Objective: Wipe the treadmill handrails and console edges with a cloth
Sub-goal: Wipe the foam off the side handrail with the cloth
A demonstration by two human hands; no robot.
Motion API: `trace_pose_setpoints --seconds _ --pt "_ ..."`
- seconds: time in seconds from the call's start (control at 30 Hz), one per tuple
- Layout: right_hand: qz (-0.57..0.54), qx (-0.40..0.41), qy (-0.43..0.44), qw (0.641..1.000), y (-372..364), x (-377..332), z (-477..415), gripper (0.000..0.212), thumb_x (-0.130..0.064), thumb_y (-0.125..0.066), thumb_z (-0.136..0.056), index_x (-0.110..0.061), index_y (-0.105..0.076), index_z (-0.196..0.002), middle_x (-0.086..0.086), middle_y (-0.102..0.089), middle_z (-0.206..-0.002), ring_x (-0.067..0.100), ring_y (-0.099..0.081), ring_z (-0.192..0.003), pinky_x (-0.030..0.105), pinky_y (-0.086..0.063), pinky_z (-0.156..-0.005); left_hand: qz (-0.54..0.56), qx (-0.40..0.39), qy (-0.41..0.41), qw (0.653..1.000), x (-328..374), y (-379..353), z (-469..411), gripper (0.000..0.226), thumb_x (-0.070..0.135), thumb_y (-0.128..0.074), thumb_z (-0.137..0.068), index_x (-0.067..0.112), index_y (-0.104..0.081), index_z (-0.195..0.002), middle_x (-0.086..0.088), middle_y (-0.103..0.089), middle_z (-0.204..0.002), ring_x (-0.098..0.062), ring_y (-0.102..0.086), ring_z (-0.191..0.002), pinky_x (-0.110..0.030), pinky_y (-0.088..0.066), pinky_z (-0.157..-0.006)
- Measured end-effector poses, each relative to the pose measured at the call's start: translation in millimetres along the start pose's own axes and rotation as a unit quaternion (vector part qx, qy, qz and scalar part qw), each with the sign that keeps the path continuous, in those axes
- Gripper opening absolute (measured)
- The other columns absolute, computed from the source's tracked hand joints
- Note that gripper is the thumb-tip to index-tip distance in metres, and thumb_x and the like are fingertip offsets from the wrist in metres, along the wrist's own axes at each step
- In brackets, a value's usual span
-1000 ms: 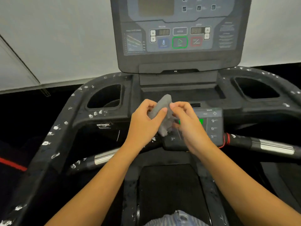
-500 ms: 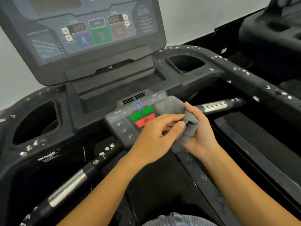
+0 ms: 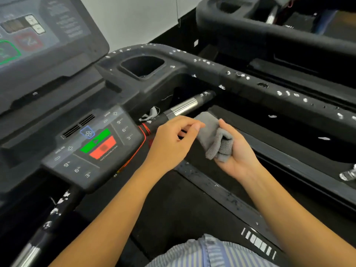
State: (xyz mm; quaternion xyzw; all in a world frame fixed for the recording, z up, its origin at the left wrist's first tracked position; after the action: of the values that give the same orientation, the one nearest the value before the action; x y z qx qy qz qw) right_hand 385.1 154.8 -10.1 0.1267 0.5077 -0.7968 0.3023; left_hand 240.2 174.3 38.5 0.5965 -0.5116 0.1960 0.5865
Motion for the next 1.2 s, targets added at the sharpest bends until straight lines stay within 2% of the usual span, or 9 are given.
trace_pose_setpoints --seconds 0.23,0.43,0.6,0.7,0.8,0.9,1.0,1.1,1.2 --pt "-0.001 0.085 0.051 0.995 66.9 -49.9 40.3 0.046 -0.037 -0.048 -0.093 -0.008 -0.054 -0.128 0.013 -0.064 -0.122 0.022 -0.06 -0.115 0.037 -0.043 -0.105 -0.03 -0.071 -0.019 0.997 16.8 -78.8 -24.9 0.018 0.022 -0.051 -0.093 0.023 -0.066 -0.102 0.021 -0.057 -0.097 0.007 -0.054 -0.094 -0.007 -0.043 -0.08" --pt "0.045 0.165 0.112 0.979 125.8 -97.3 88.7 0.04 -0.038 -0.049 -0.093 -0.01 -0.061 -0.119 0.009 -0.068 -0.114 0.018 -0.063 -0.109 0.033 -0.047 -0.094 -0.097 -0.126 -0.081 0.984 44.2 -161.7 -47.3 0.021 0.018 -0.055 -0.09 0.016 -0.062 -0.111 0.004 -0.056 -0.111 -0.003 -0.05 -0.101 -0.013 -0.037 -0.089" --pt "0.209 0.247 0.184 0.928 162.8 -136.1 125.9 0.05 -0.034 -0.034 -0.101 -0.005 -0.063 -0.071 0.007 -0.063 -0.056 0.009 -0.066 -0.069 0.025 -0.046 -0.077 -0.149 -0.178 -0.104 0.967 69.7 -223.8 -62.8 0.033 0.021 -0.055 -0.091 0.015 -0.053 -0.123 -0.002 -0.05 -0.128 -0.018 -0.043 -0.121 -0.025 -0.032 -0.099" --pt "0.253 0.315 0.247 0.881 189.9 -158.9 139.4 0.039 -0.034 -0.035 -0.101 -0.011 -0.056 -0.078 -0.009 -0.049 -0.037 0.01 -0.055 -0.057 0.018 -0.043 -0.056 -0.189 -0.198 -0.121 0.954 81.3 -254.0 -72.3 0.042 0.023 -0.054 -0.091 0.013 -0.046 -0.131 -0.004 -0.043 -0.137 -0.019 -0.037 -0.127 -0.03 -0.029 -0.104" --pt "0.309 0.382 0.35 0.798 223.3 -179.2 154.4 0.02 -0.035 -0.043 -0.098 -0.021 -0.057 -0.092 -0.011 -0.056 -0.06 0.008 -0.053 -0.062 0.022 -0.041 -0.055 -0.237 -0.201 -0.133 0.941 84.5 -277.2 -82.5 0.049 0.025 -0.052 -0.092 0.011 -0.038 -0.138 -0.006 -0.032 -0.147 -0.022 -0.028 -0.135 -0.035 -0.024 -0.109" --pt "0.388 0.417 0.426 0.703 241.9 -198.2 164.8 0.032 -0.028 -0.042 -0.097 -0.003 -0.06 -0.088 0.022 -0.057 -0.079 0.031 -0.053 -0.071 0.043 -0.043 -0.065 -0.275 -0.201 -0.153 0.927 84.1 -292.5 -90.6 0.054 0.026 -0.05 -0.093 0.008 -0.032 -0.141 -0.01 -0.024 -0.151 -0.025 -0.022 -0.138 -0.038 -0.021 -0.111" --pt "0.47 0.442 0.427 0.633 254.1 -217.2 155.7 0.031 -0.034 -0.039 -0.094 -0.015 -0.049 -0.072 0.009 -0.048 -0.076 0.017 -0.044 -0.071 0.03 -0.035 -0.066 -0.32 -0.203 -0.182 0.907 80.8 -302.0 -99.0 0.059 0.027 -0.049 -0.094 0.006 -0.025 -0.143 -0.013 -0.019 -0.153 -0.027 -0.017 -0.141 -0.039 -0.019 -0.112" --pt "0.554 0.46 0.347 0.601 266.2 -223.5 134.4 0.036 -0.031 -0.043 -0.098 -0.013 -0.053 -0.127 0.007 -0.048 -0.125 0.015 -0.042 -0.116 0.017 -0.027 -0.096 -0.358 -0.206 -0.202 0.888 75.2 -306.8 -107.9 0.063 0.027 -0.048 -0.094 0.004 -0.02 -0.145 -0.016 -0.015 -0.154 -0.031 -0.013 -0.142 -0.041 -0.016 -0.113" --pt "0.592 0.468 0.324 0.571 266.2 -221.0 112.6 0.044 -0.024 -0.044 -0.099 -0.003 -0.041 -0.138 0.017 -0.034 -0.145 0.028 -0.029 -0.136 0.023 -0.017 -0.108 -0.382 -0.215 -0.205 0.875 68.6 -306.6 -113.1 0.066 0.027 -0.048 -0.094 0.002 -0.015 -0.145 -0.016 -0.012 -0.154 -0.032 -0.011 -0.142 -0.042 -0.013 -0.114"
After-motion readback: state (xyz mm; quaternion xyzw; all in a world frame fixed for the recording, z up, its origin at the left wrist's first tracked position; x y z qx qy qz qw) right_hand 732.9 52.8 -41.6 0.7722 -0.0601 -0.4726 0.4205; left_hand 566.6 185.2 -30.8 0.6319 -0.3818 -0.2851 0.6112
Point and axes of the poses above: each hand's wrist, its own z-axis away from the middle knuckle, its own y-axis out of the back of the hand, x = y × z, the point moved 2 cm from there along -z, towards the middle knuckle
